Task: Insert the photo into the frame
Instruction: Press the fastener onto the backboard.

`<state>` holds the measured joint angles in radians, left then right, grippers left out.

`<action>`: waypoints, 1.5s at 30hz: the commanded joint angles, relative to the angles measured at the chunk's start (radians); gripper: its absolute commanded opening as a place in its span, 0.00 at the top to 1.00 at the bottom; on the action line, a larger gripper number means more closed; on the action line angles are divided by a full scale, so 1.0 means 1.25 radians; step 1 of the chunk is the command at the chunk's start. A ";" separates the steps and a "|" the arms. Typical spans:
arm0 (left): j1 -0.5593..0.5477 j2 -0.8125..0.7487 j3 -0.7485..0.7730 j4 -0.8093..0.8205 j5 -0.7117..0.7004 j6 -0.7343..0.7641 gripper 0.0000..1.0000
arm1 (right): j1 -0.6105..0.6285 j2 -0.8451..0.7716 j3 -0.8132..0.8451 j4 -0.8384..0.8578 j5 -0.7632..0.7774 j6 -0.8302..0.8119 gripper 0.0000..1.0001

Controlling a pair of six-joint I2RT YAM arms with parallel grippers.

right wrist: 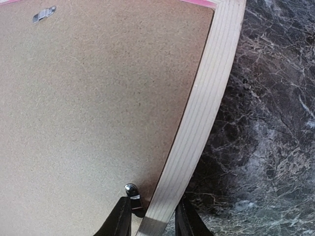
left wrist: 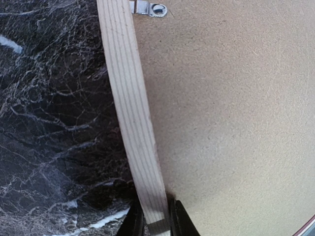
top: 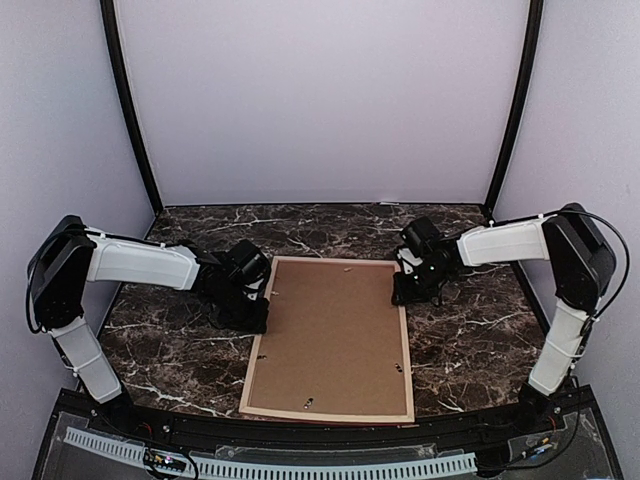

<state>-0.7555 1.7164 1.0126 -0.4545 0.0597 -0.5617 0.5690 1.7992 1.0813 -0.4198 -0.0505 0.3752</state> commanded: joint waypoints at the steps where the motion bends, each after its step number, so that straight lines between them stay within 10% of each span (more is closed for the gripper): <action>1: -0.006 -0.008 -0.019 -0.036 0.017 0.038 1.00 | -0.015 0.017 0.015 0.016 0.002 -0.022 0.73; 45: -0.006 0.003 -0.020 -0.030 0.032 0.038 1.00 | -0.078 0.123 0.103 -0.029 -0.024 -0.078 0.87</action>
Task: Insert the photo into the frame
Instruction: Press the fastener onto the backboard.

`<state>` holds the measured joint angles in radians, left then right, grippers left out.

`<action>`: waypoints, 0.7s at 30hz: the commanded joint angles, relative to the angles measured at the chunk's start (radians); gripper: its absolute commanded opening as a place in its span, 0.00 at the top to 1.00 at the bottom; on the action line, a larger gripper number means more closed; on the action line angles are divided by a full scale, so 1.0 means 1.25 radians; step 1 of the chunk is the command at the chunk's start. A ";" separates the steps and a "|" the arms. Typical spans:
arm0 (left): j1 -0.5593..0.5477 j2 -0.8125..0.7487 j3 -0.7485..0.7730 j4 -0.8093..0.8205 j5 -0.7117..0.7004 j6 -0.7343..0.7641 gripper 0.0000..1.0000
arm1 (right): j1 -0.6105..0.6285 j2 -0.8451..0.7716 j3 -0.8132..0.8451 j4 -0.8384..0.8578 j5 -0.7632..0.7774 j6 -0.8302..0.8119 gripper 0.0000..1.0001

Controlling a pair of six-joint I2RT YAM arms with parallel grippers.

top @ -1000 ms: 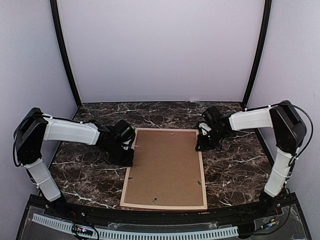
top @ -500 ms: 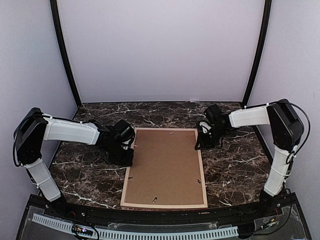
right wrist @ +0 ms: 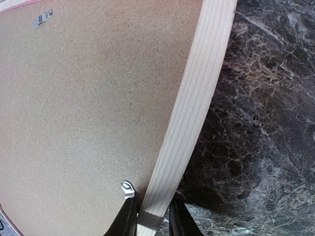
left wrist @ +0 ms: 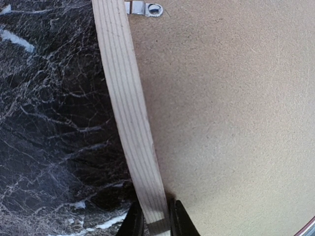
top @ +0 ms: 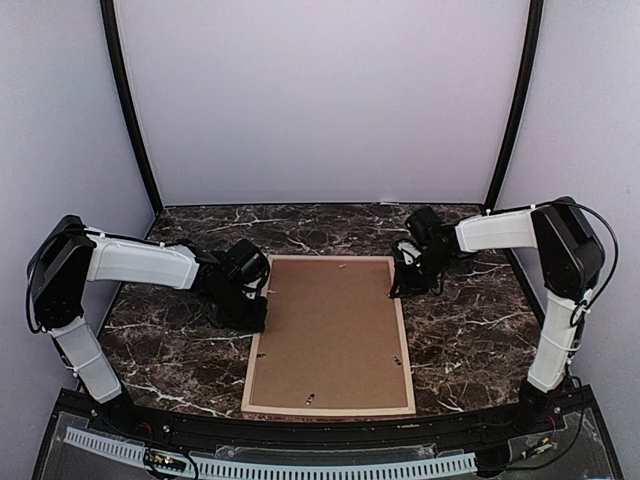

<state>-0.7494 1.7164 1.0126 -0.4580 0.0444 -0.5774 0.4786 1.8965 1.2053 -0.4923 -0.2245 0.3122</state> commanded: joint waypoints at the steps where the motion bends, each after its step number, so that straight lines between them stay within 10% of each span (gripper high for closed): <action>1: -0.011 0.004 -0.020 -0.027 0.044 0.051 1.00 | -0.006 0.045 0.010 0.033 0.107 -0.029 0.87; 21: -0.012 0.010 -0.017 -0.023 0.045 0.043 1.00 | -0.015 0.036 0.027 0.050 -0.012 -0.081 0.61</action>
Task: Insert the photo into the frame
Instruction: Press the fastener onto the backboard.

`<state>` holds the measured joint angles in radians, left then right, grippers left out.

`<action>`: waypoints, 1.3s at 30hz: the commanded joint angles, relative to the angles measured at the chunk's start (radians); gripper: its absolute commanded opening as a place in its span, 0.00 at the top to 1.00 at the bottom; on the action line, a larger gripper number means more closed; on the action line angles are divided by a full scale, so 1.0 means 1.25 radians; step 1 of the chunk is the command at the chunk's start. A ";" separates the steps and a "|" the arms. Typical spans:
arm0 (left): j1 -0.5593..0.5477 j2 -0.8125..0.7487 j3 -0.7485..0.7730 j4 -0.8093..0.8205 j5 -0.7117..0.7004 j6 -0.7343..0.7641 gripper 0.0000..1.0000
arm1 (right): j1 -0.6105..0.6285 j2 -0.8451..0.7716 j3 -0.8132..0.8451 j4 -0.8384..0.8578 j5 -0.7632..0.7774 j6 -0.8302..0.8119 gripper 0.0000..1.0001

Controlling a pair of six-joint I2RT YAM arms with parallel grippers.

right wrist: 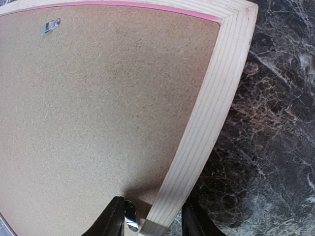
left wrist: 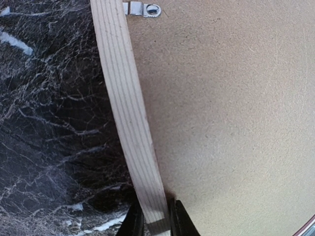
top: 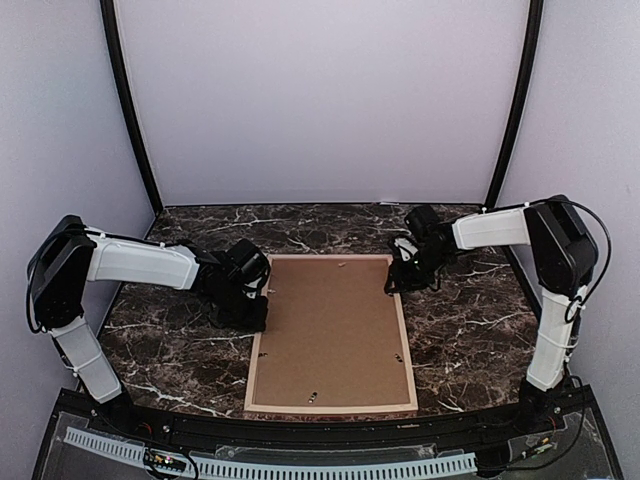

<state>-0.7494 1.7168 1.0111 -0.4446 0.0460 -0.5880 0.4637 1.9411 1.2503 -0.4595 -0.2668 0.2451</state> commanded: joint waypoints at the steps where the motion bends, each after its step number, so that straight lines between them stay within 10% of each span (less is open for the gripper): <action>1: -0.013 0.010 -0.016 -0.034 0.044 0.052 1.00 | -0.003 -0.003 -0.012 0.022 0.029 -0.032 0.61; 21: -0.012 0.010 -0.027 -0.031 0.047 0.051 1.00 | -0.003 -0.012 -0.010 0.004 0.071 -0.081 0.80; 39: -0.013 0.009 -0.026 -0.028 0.051 0.042 1.00 | -0.005 -0.033 -0.020 0.002 -0.003 -0.048 0.63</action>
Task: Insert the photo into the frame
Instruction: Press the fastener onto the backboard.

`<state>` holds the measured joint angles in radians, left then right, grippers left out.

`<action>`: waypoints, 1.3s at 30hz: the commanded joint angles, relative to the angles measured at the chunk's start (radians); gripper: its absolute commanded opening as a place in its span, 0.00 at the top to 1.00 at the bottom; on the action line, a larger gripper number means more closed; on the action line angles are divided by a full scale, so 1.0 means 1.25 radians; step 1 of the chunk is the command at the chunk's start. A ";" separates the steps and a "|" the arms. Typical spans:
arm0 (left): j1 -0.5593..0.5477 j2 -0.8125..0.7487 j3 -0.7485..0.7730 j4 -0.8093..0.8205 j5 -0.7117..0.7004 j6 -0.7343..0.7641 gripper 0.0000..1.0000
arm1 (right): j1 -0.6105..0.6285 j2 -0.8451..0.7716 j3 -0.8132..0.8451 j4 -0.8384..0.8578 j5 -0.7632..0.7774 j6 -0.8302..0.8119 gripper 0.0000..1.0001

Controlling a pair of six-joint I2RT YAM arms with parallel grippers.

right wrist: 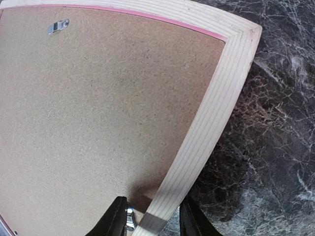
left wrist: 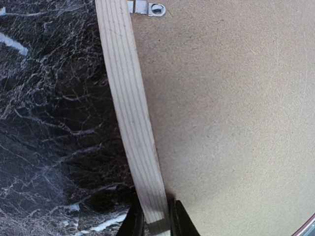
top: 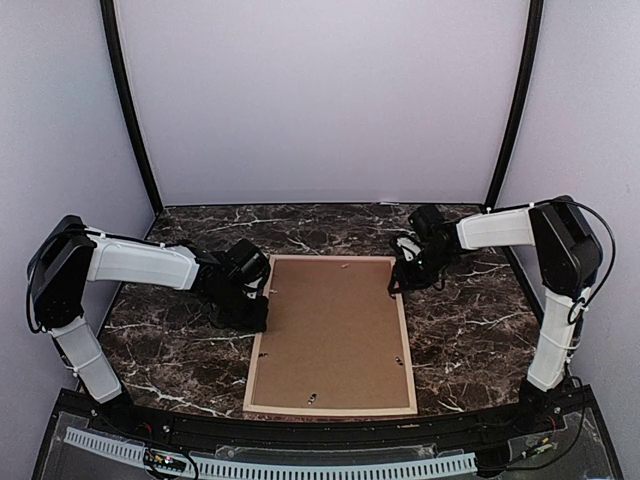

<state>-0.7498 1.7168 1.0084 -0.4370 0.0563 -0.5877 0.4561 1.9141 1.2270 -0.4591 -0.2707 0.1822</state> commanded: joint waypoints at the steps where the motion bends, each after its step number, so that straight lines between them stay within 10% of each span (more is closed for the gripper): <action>1: -0.013 0.009 -0.024 -0.033 0.042 0.042 1.00 | 0.001 -0.011 -0.001 -0.002 0.007 0.003 0.63; 39: -0.013 -0.013 -0.074 0.040 0.021 -0.047 1.00 | 0.003 -0.081 -0.079 -0.101 0.077 0.038 0.52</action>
<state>-0.7574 1.6928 0.9585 -0.3603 0.0654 -0.6479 0.4568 1.8267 1.1603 -0.5697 -0.1825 0.2161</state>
